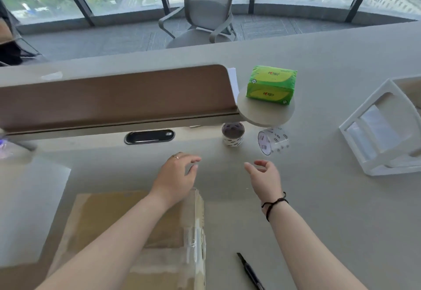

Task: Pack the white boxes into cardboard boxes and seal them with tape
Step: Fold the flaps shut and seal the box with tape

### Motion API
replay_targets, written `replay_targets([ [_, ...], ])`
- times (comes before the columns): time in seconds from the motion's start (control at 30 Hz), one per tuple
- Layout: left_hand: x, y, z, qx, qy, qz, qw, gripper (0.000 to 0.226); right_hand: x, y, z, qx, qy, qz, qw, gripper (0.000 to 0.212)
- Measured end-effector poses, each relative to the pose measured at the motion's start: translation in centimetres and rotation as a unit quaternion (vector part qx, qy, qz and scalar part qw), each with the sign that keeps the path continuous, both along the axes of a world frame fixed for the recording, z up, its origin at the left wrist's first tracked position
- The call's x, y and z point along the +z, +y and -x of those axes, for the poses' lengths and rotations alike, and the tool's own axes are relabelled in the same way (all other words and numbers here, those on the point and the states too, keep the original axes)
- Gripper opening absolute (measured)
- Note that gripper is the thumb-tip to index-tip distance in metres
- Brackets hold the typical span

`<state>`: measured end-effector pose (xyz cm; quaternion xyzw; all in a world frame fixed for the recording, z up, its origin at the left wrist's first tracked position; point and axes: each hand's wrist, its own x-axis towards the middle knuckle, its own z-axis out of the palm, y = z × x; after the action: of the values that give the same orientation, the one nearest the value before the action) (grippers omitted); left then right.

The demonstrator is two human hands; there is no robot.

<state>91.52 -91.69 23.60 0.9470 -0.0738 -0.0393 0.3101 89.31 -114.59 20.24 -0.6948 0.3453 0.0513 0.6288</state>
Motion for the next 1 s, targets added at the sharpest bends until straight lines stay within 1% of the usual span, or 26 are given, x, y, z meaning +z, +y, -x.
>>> replay_targets([
  [0.1,0.7,2.4,2.5,0.015,-0.001,0.007,1.000,0.024,1.2,4.1,2.9,0.065,-0.004,0.007,0.998,0.034],
  [0.2,1.2,4.9,4.8,0.020,-0.014,0.014,1.000,0.024,2.2,7.8,5.8,0.129,-0.011,0.040,0.991,0.036],
  [0.27,1.5,6.4,6.5,0.015,-0.018,0.025,0.999,0.023,2.8,10.0,7.6,0.170,-0.025,0.084,0.982,0.037],
  [0.33,1.6,7.7,8.2,0.007,-0.021,0.032,0.999,0.023,3.2,11.9,9.4,0.212,-0.047,0.153,0.964,0.039],
  [0.4,1.4,8.8,9.8,-0.004,-0.026,0.032,0.999,0.022,3.5,13.7,11.2,0.253,-0.096,0.252,0.929,0.041],
  [0.43,1.2,9.5,10.6,-0.010,-0.026,0.031,0.999,0.023,3.6,14.4,12.1,0.275,-0.129,0.303,0.903,0.041],
  [0.5,0.4,10.8,12.1,-0.022,-0.019,0.026,0.999,0.026,3.4,15.9,13.9,0.319,-0.187,0.401,0.838,0.039],
  [0.57,-0.2,12.3,13.5,-0.033,0.007,0.014,0.999,0.034,2.9,17.0,15.5,0.368,-0.208,0.459,0.781,0.041],
  [0.6,-0.4,12.9,14.2,-0.044,0.028,0.001,0.999,0.044,2.6,17.6,16.2,0.396,-0.205,0.467,0.763,0.046],
  [0.7,-1.3,14.9,16.1,-0.123,0.071,-0.085,0.986,0.095,1.7,18.9,17.7,0.469,-0.159,0.477,0.726,0.066],
  [0.73,-1.5,15.5,16.6,-0.141,0.076,-0.116,0.980,0.103,1.6,19.0,17.9,0.487,-0.142,0.482,0.714,0.072],
  [0.77,-1.5,16.0,16.9,-0.151,0.076,-0.137,0.976,0.104,1.5,19.0,18.0,0.497,-0.132,0.487,0.706,0.075],
  [0.87,-0.9,17.0,17.4,-0.167,0.082,-0.169,0.968,0.093,1.8,18.4,18.2,0.513,-0.123,0.494,0.691,0.081],
  [0.9,-0.7,17.4,17.6,-0.169,0.089,-0.177,0.966,0.089,2.0,18.1,18.3,0.512,-0.118,0.492,0.695,0.083],
  [0.97,-0.4,18.3,17.8,-0.166,0.100,-0.187,0.963,0.084,2.6,17.3,18.8,0.514,-0.076,0.484,0.705,0.084],
  [1.0,-0.3,18.9,18.0,-0.161,0.103,-0.190,0.963,0.082,2.9,16.9,18.9,0.514,-0.052,0.488,0.704,0.084],
])
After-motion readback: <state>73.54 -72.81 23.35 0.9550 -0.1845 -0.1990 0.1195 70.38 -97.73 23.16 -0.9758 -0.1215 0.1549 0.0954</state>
